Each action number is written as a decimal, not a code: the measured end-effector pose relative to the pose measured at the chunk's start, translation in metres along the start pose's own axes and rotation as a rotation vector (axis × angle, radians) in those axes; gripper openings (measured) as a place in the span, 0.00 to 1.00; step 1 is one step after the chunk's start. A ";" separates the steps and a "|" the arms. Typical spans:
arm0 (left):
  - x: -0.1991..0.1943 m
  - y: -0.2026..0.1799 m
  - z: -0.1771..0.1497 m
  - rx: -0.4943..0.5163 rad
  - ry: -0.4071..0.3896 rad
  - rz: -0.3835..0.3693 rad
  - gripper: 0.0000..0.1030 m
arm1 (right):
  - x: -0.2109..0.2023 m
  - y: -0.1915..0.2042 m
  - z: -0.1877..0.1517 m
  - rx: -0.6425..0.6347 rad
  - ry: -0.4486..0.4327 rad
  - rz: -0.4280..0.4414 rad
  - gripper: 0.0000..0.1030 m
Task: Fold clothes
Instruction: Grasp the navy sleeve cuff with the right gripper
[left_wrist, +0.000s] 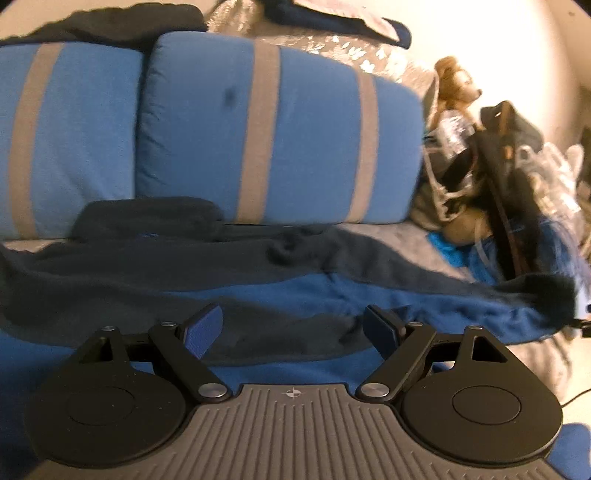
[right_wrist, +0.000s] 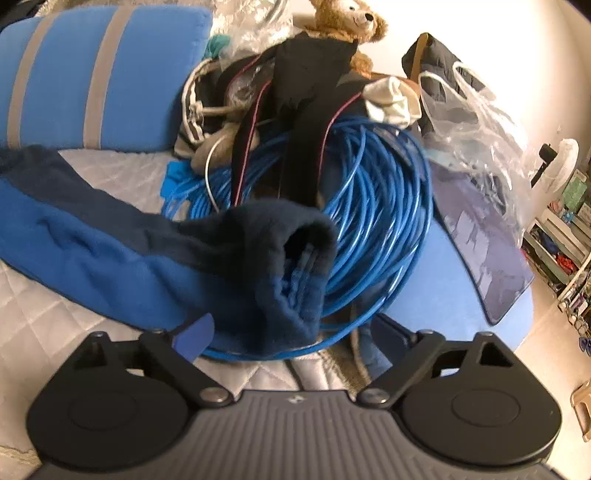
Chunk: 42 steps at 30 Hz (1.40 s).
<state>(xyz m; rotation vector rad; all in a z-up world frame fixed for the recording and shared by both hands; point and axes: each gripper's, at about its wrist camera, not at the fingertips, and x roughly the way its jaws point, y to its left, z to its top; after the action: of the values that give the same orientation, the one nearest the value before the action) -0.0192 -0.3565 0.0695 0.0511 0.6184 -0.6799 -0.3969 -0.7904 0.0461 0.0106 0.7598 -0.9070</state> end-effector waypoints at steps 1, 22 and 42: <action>-0.003 0.001 0.000 0.007 -0.007 0.005 0.81 | 0.005 0.001 -0.003 -0.002 0.008 -0.001 0.90; -0.007 0.012 0.001 -0.056 -0.028 0.073 0.81 | 0.016 -0.026 -0.007 0.358 0.033 0.099 0.26; -0.008 0.014 0.004 -0.076 -0.027 0.052 0.82 | -0.037 0.108 0.088 0.186 -0.079 0.358 0.13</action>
<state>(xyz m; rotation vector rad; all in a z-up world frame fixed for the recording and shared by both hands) -0.0132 -0.3414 0.0754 -0.0130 0.6143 -0.6050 -0.2817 -0.7232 0.1018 0.2654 0.5742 -0.6287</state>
